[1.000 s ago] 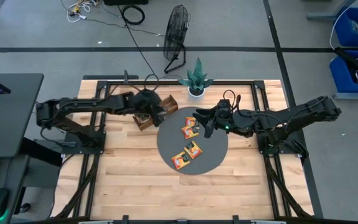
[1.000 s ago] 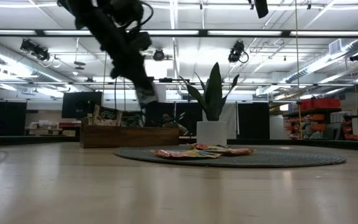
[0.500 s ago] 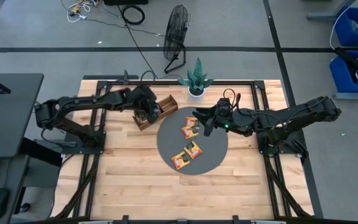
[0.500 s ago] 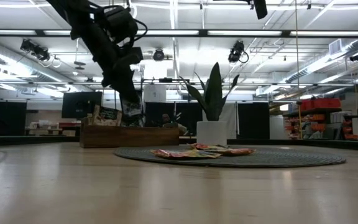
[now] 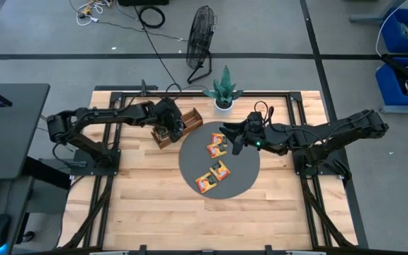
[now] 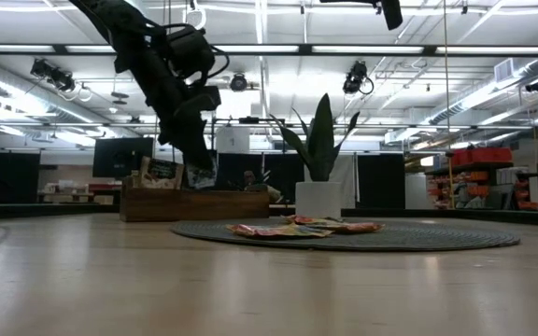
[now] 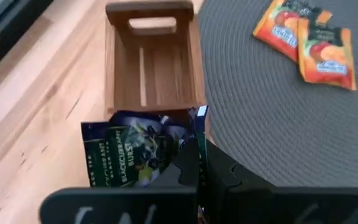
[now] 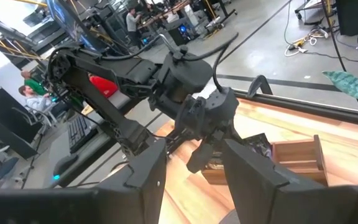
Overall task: Pick & Place Tea
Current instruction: Put the purple tea bag into the middle section of the wooden organizer
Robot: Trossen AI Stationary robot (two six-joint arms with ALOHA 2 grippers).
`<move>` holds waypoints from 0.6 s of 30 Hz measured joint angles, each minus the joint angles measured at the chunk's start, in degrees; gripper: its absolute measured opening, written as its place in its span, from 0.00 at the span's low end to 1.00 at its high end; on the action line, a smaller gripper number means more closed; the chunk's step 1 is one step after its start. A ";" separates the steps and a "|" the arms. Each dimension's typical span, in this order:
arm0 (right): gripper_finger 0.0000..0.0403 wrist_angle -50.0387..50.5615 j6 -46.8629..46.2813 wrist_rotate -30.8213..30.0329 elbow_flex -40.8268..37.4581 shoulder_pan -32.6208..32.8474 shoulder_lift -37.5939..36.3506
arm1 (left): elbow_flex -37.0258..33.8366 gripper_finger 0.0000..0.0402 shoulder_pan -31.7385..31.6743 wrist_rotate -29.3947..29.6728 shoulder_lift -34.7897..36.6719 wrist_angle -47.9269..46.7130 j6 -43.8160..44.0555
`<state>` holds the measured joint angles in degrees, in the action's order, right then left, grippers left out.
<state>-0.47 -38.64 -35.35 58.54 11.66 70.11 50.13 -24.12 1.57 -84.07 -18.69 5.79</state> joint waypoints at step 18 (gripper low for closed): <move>0.41 0.86 -0.02 0.02 0.00 0.00 0.00 | 0.11 0.01 1.84 4.81 -2.71 1.56 -0.22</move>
<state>0.38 -38.66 -35.33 58.54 11.66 70.11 50.24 -22.28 6.38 -86.78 -17.12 5.57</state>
